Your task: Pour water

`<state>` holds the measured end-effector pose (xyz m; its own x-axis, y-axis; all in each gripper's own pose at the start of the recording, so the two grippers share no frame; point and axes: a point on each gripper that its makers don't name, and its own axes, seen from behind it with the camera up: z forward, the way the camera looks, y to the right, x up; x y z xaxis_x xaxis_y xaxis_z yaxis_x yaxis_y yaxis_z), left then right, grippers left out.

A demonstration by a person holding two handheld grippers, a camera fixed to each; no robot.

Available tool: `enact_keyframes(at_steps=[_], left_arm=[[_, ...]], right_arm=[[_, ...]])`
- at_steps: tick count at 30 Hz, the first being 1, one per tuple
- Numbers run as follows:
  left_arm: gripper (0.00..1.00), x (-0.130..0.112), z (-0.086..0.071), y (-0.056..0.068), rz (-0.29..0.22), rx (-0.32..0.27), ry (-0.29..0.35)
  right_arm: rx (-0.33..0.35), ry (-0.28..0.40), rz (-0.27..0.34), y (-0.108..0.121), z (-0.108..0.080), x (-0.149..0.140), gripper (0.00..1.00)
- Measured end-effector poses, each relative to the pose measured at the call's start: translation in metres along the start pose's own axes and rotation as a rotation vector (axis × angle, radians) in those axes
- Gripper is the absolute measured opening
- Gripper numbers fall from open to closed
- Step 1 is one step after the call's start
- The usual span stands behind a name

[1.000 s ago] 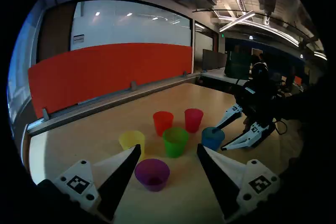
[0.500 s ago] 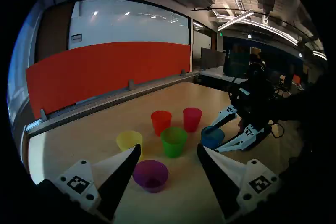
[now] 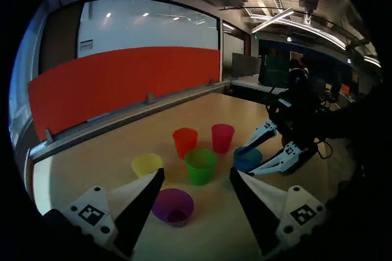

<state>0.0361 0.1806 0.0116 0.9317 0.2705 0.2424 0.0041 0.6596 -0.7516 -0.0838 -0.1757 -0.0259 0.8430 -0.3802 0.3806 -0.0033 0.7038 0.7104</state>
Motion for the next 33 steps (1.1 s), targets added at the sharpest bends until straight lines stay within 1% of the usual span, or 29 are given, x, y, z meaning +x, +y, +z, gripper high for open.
enact_keyframes(at_steps=[6, 14, 19, 23, 33], left_arm=[[0.99, 0.0, 0.007, 0.003, 0.013, -0.004, -0.014], [1.0, -0.006, 0.02, 0.011, 0.024, -0.025, -0.049], [1.0, -0.013, 0.034, 0.012, 0.029, -0.032, -0.076], [1.0, -0.02, 0.045, 0.013, 0.029, -0.036, -0.101], [1.0, -0.031, 0.071, 0.02, 0.036, -0.052, -0.162]], right_arm=[[-0.006, 0.018, -0.006, 0.002, -0.013, 0.008, 0.9], [-0.035, 0.07, -0.027, 0.011, -0.042, 0.026, 0.91], [-0.064, 0.106, -0.034, 0.019, -0.061, 0.037, 0.91], [-0.079, 0.133, -0.032, 0.021, -0.072, 0.043, 0.91], [-0.094, 0.18, -0.018, 0.021, -0.088, 0.051, 0.91]])
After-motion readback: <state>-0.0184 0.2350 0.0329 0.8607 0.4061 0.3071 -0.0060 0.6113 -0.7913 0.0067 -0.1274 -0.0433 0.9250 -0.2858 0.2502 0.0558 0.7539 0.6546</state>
